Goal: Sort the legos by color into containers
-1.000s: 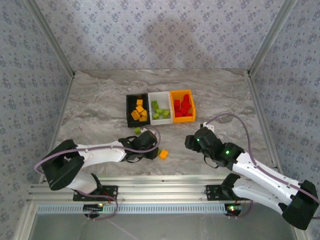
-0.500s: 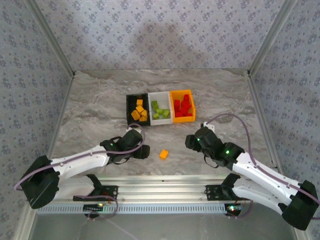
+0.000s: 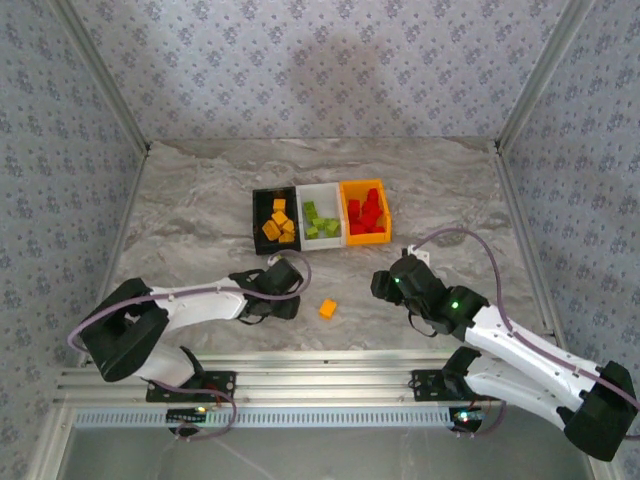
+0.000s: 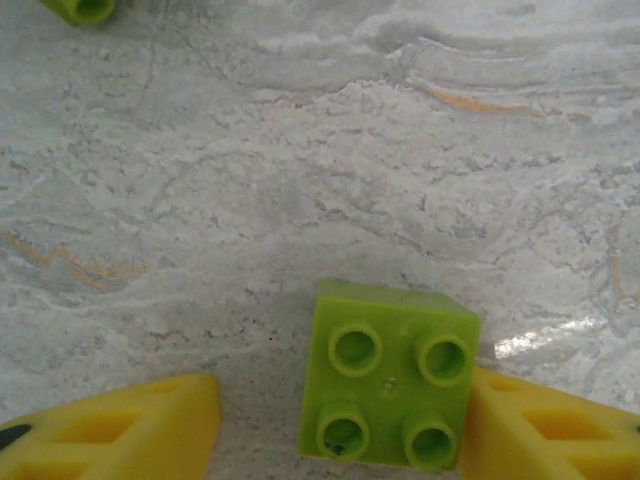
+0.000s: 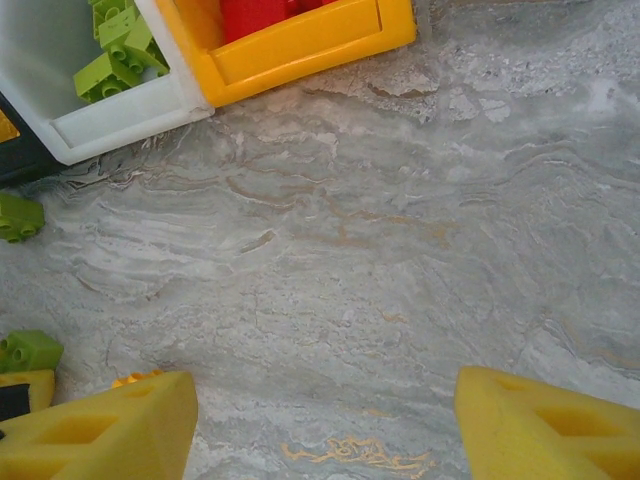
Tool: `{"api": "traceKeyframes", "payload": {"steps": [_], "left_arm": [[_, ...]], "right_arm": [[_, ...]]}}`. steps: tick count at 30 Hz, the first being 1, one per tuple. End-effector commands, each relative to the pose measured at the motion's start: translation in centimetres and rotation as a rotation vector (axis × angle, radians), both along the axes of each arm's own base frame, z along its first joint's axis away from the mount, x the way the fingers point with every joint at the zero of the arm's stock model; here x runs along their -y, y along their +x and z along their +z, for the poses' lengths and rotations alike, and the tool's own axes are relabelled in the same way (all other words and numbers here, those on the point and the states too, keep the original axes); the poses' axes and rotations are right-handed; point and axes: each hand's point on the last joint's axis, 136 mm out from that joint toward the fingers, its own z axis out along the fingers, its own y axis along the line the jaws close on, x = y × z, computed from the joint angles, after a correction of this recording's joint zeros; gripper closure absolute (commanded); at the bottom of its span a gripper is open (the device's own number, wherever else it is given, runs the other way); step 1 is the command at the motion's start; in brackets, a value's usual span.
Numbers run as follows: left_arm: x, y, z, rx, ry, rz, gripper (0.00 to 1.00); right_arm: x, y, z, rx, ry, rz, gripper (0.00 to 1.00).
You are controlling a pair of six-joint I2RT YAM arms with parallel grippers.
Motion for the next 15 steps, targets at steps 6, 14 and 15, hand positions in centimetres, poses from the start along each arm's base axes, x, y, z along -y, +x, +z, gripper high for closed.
{"api": "traceKeyframes", "payload": {"steps": [6, 14, 15], "left_arm": [[2.1, 0.4, 0.2, -0.001, -0.077, -0.033, 0.64], [3.7, 2.8, 9.0, 0.162, -0.224, 0.004, 0.69], [4.1, 3.7, 10.4, 0.193, -0.24, 0.005, 0.69]], "right_arm": [[0.6, -0.2, -0.5, -0.008, 0.012, -0.031, 0.3], [0.4, 0.0, -0.5, 0.003, 0.022, -0.031, 0.3], [0.4, 0.0, -0.6, 0.004, 0.023, -0.032, 0.3]]}}
